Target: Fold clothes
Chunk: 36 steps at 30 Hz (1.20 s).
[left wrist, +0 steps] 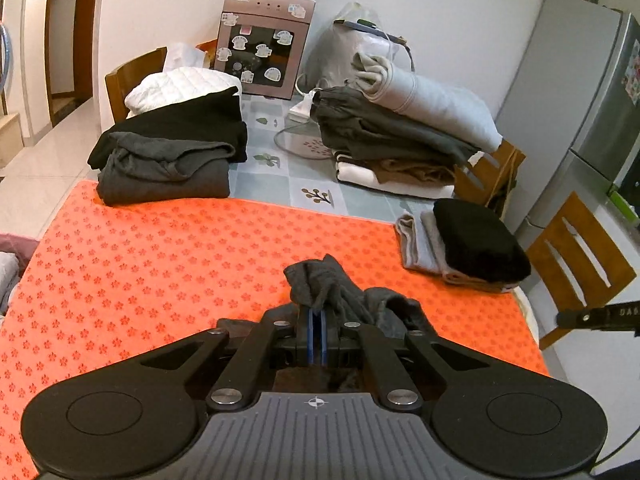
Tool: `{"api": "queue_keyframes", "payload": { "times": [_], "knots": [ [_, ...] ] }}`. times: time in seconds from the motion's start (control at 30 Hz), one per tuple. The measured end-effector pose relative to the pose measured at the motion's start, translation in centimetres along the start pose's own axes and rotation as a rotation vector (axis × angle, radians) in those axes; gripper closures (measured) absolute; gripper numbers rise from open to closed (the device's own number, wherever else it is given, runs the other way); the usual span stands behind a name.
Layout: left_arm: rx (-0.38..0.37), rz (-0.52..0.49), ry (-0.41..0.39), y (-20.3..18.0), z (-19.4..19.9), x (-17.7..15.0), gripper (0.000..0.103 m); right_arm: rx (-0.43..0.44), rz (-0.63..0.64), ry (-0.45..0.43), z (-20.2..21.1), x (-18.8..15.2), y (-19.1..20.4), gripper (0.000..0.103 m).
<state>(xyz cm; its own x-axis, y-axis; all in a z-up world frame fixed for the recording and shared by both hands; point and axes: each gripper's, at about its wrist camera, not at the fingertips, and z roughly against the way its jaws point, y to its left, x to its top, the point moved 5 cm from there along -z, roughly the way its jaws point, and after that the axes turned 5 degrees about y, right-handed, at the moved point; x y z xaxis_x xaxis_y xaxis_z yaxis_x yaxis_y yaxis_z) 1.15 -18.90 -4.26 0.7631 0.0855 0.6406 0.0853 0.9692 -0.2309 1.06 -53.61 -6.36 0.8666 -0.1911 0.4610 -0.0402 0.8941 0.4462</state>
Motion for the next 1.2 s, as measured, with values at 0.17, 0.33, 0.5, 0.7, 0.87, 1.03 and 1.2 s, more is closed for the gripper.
{"api": "queue_keyframes", "payload": {
  "times": [0.17, 0.33, 0.5, 0.7, 0.87, 1.03, 1.2],
  "knots": [
    [-0.014, -0.015, 0.003, -0.3, 0.2, 0.0, 0.097, 0.099, 0.068, 0.056, -2.1, -0.6, 5.2, 0.086],
    [-0.049, -0.047, 0.016, -0.3, 0.4, 0.2, 0.097, 0.179, 0.129, 0.087, -4.0, -1.1, 10.5, 0.075],
    [-0.091, -0.084, 0.033, -0.2, 0.5, 0.5, 0.097, 0.207, 0.172, 0.106, -6.0, -1.8, 15.1, 0.066],
    [-0.148, -0.146, 0.064, 0.3, 0.7, 0.3, 0.097, 0.193, 0.165, 0.092, -7.9, -2.2, 18.4, 0.046],
    [-0.186, -0.195, 0.078, 0.7, 0.7, 0.3, 0.097, 0.129, 0.153, 0.078, -9.8, -2.8, 19.9, 0.047],
    [-0.207, -0.212, 0.088, 1.2, 0.5, 0.3, 0.097, 0.05, 0.153, 0.073, -10.8, -3.2, 20.0, 0.075],
    [-0.194, -0.181, 0.065, 1.8, 0.5, 0.7, 0.097, 0.033, 0.153, 0.055, -9.7, -3.2, 19.0, 0.086]
  ]
}}
